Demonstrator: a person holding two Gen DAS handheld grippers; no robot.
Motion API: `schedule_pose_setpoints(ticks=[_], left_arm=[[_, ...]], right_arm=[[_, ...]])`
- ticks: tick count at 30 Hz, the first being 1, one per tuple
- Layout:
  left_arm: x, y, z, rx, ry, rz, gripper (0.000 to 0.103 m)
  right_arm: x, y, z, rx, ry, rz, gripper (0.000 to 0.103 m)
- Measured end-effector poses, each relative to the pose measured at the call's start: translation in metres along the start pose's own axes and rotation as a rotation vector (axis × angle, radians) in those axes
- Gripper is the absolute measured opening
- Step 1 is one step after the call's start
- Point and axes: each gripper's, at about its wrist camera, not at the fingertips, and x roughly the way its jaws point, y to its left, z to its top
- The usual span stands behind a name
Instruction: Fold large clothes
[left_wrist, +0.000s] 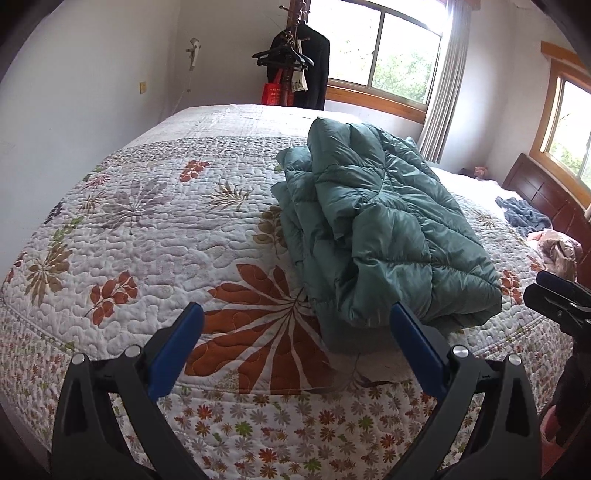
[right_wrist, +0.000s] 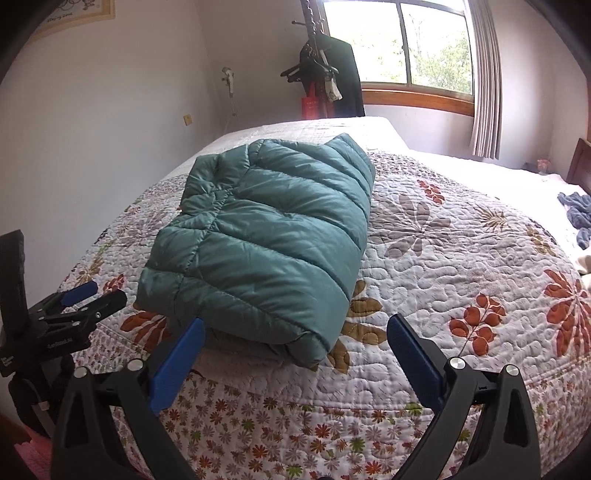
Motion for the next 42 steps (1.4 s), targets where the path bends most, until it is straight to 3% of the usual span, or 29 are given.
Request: schedule_pose_setpoints(ticks=[8, 13, 42], left_arm=[[-0.005, -0.003, -0.007, 0.0, -0.005, 0.049, 0.1], [-0.01, -0.006, -0.01, 0.011, -0.016, 0.071, 0.1], [-0.009, -0.017, -0.022, 0.042, 0.022, 0.105, 0.1]], right_arm=[[-0.003, 0.003, -0.007, 0.003, -0.007, 0.005, 0.099], [0.0, 0.001, -0.011, 0.018, 0.002, -0.041, 0.099], [0.007, 0.001, -0.021, 0.028, 0.039, -0.061, 0.099]])
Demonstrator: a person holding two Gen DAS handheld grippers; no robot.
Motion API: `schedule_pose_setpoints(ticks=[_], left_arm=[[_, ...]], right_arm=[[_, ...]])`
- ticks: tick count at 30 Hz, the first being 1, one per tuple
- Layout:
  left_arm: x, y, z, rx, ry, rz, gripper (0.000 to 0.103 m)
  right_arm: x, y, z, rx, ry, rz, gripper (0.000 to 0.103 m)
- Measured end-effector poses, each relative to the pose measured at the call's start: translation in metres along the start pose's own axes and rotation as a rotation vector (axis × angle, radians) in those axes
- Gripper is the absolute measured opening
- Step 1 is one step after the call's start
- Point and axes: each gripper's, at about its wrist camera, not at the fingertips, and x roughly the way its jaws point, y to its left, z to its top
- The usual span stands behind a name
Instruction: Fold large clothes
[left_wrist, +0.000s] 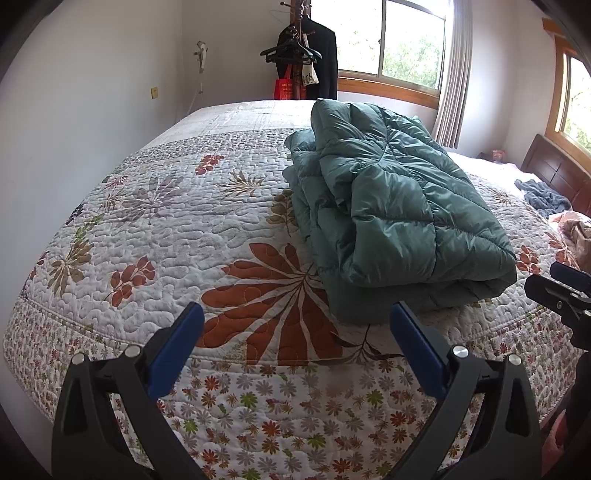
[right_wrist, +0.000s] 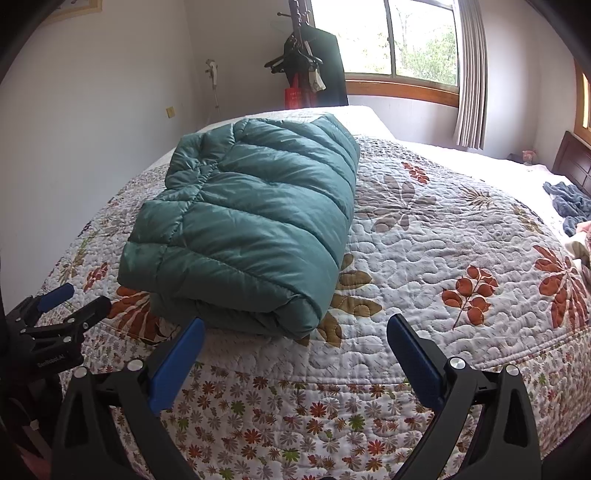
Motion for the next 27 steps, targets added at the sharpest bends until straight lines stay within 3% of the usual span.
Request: schedule_pose_setpoints(ticks=[27], left_arm=[[0.0048, -0.0004, -0.0003, 0.007, 0.007, 0.011, 0.1]], right_arm=[[0.0066, -0.001, 0.0012, 0.006, 0.017, 0.028, 0.099]])
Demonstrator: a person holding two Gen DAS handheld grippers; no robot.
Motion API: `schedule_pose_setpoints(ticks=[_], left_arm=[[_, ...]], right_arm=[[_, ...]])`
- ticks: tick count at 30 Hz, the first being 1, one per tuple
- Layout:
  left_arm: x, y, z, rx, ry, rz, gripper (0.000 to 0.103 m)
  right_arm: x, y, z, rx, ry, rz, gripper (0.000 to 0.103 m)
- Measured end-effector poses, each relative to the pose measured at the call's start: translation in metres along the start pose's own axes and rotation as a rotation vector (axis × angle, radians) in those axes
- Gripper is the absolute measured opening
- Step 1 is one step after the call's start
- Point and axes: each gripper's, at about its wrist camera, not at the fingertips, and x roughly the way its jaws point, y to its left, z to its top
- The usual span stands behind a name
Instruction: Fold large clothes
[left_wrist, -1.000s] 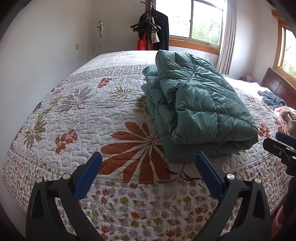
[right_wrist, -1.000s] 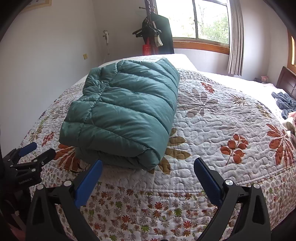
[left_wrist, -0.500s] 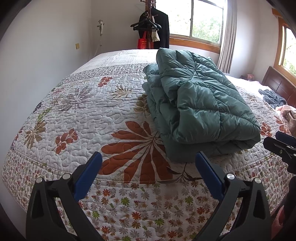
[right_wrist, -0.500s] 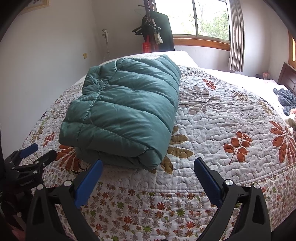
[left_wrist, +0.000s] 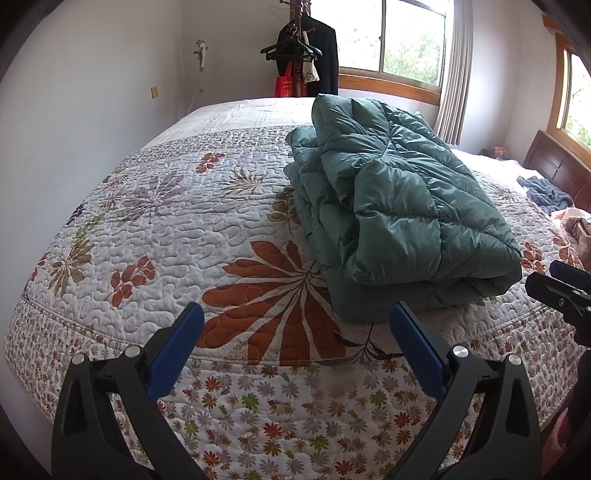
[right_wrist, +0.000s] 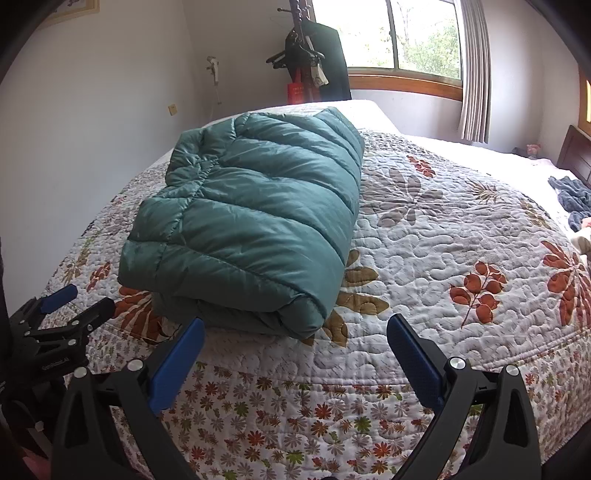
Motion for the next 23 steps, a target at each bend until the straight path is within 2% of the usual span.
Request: schedule_pose_setpoints(ticks=[5, 11, 15, 19, 23], left_arm=[[0.001, -0.0007, -0.0007, 0.004, 0.004, 0.001, 0.1], [0.0014, -0.0009, -0.0007, 0.003, 0.005, 0.002, 0.1], [0.0021, -0.001, -0.001, 0.002, 0.009, 0.0, 0.1], [0.0029, -0.0013, -0.002, 0.004, 0.009, 0.002, 0.1], [0.0028, -0.0014, -0.0018, 0.004, 0.01, 0.001, 0.1]], right_arm=[[0.0012, 0.0006, -0.0003, -0.007, -0.014, -0.011, 0.099], [0.005, -0.0038, 0.001, 0.018, -0.006, 0.036, 0.099], [0.0073, -0.0031, 0.0009, 0.014, 0.003, 0.023, 0.099], [0.0083, 0.0005, 0.0003, -0.006, 0.006, -0.033, 0.099], [0.0094, -0.0004, -0.0004, -0.006, 0.01, -0.039, 0.099]])
